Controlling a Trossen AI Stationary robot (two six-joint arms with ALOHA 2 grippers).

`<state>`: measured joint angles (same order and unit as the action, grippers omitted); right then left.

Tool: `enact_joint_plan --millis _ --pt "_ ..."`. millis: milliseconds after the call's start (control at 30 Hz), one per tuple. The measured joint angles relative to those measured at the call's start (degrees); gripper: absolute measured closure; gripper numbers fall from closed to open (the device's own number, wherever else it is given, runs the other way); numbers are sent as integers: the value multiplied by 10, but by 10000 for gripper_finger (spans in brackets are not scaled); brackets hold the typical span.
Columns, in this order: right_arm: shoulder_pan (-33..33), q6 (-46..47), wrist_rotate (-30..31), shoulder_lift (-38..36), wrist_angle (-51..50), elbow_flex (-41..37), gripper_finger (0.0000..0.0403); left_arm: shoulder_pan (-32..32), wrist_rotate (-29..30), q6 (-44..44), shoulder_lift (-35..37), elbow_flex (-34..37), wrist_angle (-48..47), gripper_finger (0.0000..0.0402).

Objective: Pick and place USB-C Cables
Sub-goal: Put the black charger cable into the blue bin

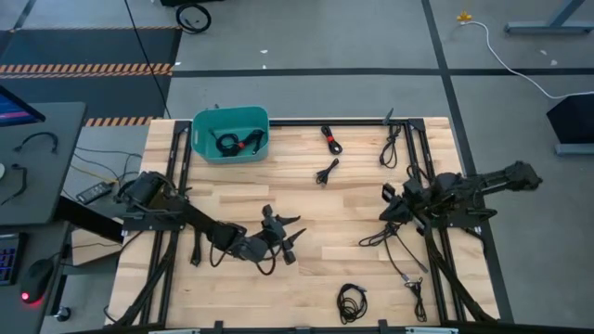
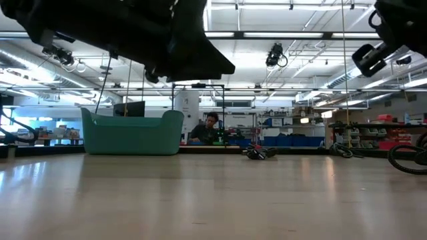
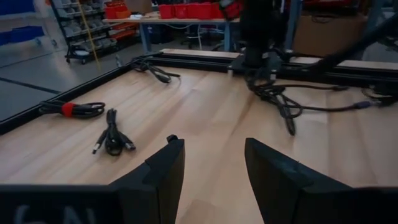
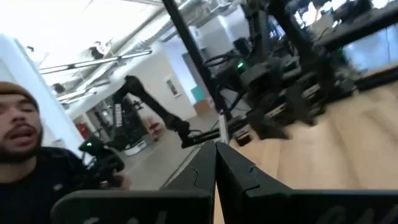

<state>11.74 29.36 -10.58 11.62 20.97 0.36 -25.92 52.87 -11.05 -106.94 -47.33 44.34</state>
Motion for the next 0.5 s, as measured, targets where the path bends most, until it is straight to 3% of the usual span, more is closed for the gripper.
enact_joint_plan --millis 100,233,500 --pt "35 23 44 45 45 0 390 13 0 1 0 0 1 228" --pt "72 -5 51 105 115 0 390 28 -1 -3 0 0 0 228" --pt "155 -45 143 267 41 75 375 36 -6 -27 0 0 -5 228"
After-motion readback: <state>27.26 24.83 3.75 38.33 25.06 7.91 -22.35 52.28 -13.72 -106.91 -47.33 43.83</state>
